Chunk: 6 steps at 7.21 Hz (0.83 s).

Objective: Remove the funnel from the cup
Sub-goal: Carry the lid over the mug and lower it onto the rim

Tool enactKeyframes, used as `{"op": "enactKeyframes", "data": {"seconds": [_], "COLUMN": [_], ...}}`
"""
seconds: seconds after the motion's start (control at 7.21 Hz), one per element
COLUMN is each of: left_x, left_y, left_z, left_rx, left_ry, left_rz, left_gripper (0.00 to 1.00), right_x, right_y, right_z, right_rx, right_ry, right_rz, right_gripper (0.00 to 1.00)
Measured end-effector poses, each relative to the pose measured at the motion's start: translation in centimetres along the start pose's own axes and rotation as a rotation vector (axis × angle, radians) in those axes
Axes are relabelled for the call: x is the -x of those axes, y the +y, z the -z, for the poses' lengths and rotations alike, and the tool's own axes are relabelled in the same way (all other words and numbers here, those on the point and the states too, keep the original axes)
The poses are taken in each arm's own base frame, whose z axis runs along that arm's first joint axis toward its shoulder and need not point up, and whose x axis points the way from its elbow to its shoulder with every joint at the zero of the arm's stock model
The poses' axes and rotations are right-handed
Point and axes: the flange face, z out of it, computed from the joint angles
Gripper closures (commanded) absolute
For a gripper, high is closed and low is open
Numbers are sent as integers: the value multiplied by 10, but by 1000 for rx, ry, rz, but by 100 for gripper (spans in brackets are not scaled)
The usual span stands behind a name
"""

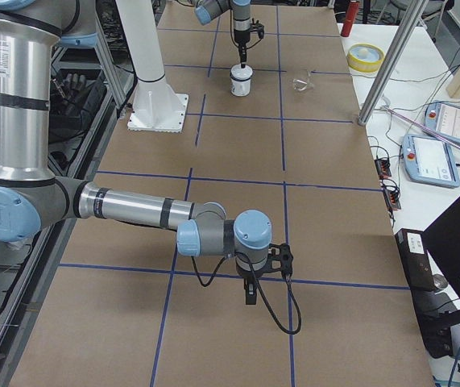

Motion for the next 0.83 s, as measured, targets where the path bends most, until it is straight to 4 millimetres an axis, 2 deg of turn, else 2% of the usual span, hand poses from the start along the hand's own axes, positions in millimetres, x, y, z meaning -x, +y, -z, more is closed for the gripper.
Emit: {"op": "enactKeyframes", "data": {"seconds": [0.69, 0.83], "left_x": [-4, -3], "left_y": [10, 10], "left_z": [-9, -10], "left_rx": [19, 19], "left_ry": [-6, -8], "left_rz": [-12, -11], "left_gripper": [100, 78], "right_x": [0, 0], "right_y": [0, 0], "right_z": [0, 0], "right_rx": [0, 0], "right_ry": [0, 0], "right_rz": [0, 0], "right_gripper": [0, 0]}}
